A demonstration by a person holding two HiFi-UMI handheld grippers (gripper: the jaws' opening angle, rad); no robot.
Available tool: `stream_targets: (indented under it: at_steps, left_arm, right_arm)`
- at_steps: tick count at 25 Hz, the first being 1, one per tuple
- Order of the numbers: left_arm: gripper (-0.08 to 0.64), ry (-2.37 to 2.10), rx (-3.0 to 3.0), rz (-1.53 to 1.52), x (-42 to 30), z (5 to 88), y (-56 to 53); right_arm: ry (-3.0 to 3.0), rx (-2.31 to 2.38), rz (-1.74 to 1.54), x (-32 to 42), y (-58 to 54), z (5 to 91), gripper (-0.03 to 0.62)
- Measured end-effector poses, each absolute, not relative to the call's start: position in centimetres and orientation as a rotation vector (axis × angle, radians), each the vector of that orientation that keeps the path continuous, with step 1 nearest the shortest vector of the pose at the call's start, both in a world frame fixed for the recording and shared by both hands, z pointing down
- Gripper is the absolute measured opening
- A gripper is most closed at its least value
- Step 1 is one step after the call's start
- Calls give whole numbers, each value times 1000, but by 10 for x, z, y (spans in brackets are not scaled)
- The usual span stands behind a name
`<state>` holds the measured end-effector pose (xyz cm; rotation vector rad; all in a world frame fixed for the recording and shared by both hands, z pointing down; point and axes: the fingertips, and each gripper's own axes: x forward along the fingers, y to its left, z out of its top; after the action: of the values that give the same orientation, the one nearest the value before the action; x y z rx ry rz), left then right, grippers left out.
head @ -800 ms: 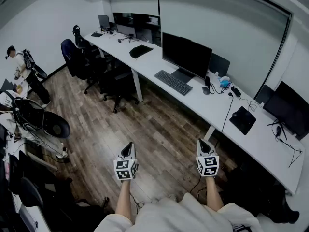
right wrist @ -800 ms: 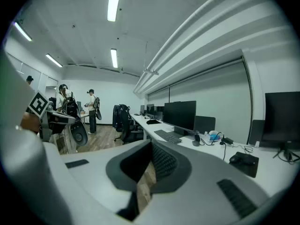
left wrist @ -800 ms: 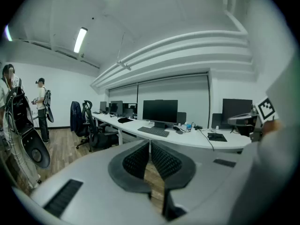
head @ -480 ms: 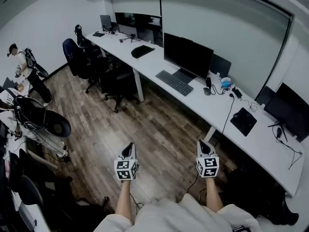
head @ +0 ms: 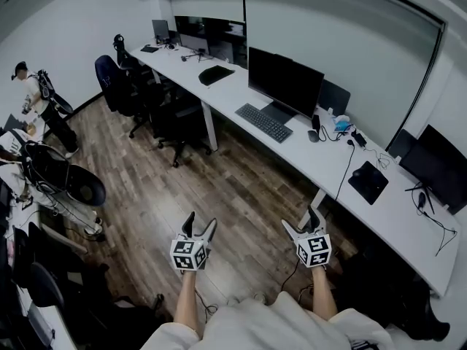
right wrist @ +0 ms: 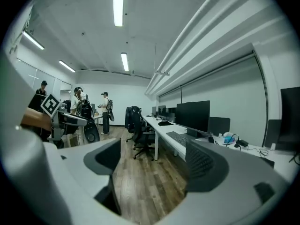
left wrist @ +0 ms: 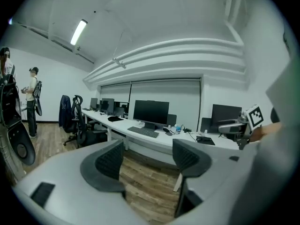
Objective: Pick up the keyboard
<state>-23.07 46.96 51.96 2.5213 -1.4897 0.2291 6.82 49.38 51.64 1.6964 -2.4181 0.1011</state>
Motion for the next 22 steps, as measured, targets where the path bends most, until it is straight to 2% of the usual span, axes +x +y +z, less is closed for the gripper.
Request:
stream_targets:
  at_steps: [22]
  left_arm:
    - [305, -1554, 2508, 246, -177, 520, 459]
  right_arm:
    - [-2418, 1669, 104, 116, 473, 532, 401]
